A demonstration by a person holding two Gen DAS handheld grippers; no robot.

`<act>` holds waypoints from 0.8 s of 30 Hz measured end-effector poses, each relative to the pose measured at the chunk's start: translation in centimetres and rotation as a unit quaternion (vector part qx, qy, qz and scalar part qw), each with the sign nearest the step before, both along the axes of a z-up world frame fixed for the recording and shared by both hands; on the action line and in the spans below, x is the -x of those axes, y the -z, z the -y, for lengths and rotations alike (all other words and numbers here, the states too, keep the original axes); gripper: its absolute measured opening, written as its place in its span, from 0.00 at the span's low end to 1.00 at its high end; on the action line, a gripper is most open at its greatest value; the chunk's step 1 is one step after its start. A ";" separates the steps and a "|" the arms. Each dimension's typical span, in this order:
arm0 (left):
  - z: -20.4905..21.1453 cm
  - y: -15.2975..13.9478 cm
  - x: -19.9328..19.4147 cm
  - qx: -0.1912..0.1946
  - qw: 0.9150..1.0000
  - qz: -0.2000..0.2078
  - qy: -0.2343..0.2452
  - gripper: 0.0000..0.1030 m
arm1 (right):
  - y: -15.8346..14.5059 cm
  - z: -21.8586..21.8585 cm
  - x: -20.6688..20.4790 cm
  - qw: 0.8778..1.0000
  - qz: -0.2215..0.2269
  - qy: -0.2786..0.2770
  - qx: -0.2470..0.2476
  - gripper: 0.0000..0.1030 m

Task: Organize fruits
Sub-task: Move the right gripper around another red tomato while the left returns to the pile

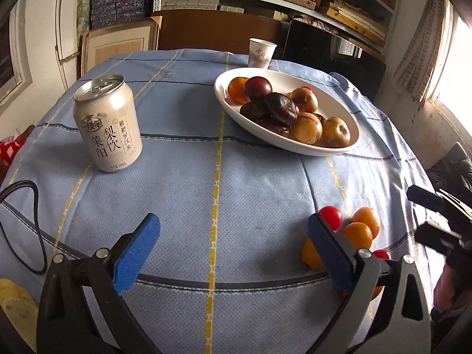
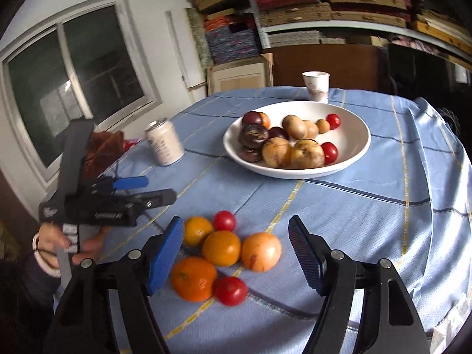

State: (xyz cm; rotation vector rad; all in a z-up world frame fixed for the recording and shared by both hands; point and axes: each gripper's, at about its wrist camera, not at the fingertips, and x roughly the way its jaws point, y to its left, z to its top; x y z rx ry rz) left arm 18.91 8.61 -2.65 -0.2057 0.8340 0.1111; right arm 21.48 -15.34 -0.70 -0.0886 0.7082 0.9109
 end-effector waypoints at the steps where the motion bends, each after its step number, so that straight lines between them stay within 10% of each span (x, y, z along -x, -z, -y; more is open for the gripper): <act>1: 0.0 0.0 0.1 0.000 1.000 0.001 0.001 0.95 | 0.1 0.0 0.5 1.000 0.006 -0.003 0.008 0.72; 9: 0.1 0.1 0.3 -0.001 1.000 -0.006 -0.001 0.95 | 2.3 0.6 0.4 0.998 -0.032 -0.004 0.056 0.37; 24: -0.3 0.4 0.4 0.005 1.000 -0.015 -0.008 0.95 | 4.0 -0.3 1.1 0.993 -0.057 -0.039 0.094 0.36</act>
